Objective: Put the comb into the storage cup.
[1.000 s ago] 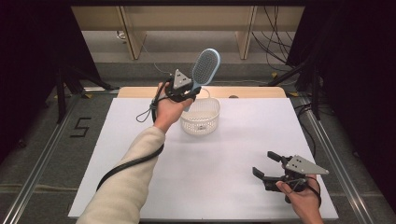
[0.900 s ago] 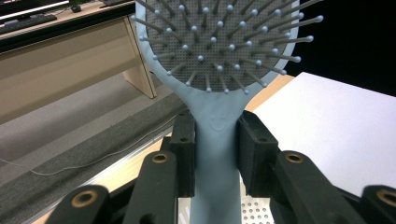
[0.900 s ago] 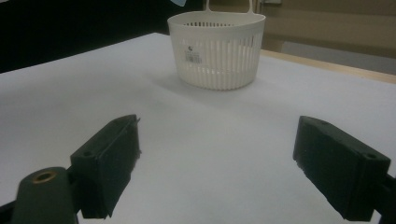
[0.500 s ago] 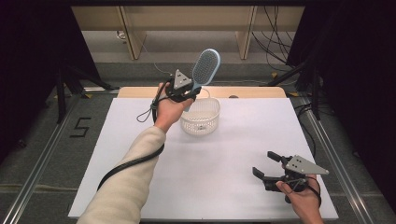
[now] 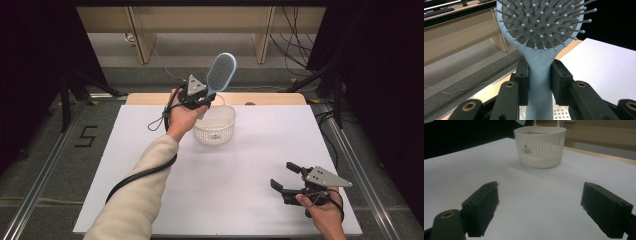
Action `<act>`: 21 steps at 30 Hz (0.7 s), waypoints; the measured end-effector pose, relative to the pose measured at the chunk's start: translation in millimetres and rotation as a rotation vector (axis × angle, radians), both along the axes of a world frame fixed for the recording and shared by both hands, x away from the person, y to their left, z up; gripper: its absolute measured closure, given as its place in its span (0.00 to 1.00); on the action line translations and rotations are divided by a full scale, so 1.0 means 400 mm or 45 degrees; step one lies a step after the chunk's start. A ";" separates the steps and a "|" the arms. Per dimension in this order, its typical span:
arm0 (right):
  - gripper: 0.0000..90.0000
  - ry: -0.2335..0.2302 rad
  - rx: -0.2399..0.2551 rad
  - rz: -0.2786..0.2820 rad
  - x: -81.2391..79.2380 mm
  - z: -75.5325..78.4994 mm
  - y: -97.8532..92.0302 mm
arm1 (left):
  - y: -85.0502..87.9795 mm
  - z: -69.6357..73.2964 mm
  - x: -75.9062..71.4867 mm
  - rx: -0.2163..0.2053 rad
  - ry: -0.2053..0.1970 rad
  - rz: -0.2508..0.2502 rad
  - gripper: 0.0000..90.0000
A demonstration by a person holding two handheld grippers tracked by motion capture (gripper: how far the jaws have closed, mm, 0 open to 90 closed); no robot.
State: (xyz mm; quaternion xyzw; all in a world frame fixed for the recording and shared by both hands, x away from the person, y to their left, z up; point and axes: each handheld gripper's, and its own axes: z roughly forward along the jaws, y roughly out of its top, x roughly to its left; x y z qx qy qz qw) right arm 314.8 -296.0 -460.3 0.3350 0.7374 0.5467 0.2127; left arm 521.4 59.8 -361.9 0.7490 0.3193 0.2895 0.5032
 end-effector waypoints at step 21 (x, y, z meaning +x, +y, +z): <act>0.17 0.003 0.001 0.000 -0.001 0.000 0.000 | -0.005 -0.013 0.008 0.004 0.009 0.002 0.77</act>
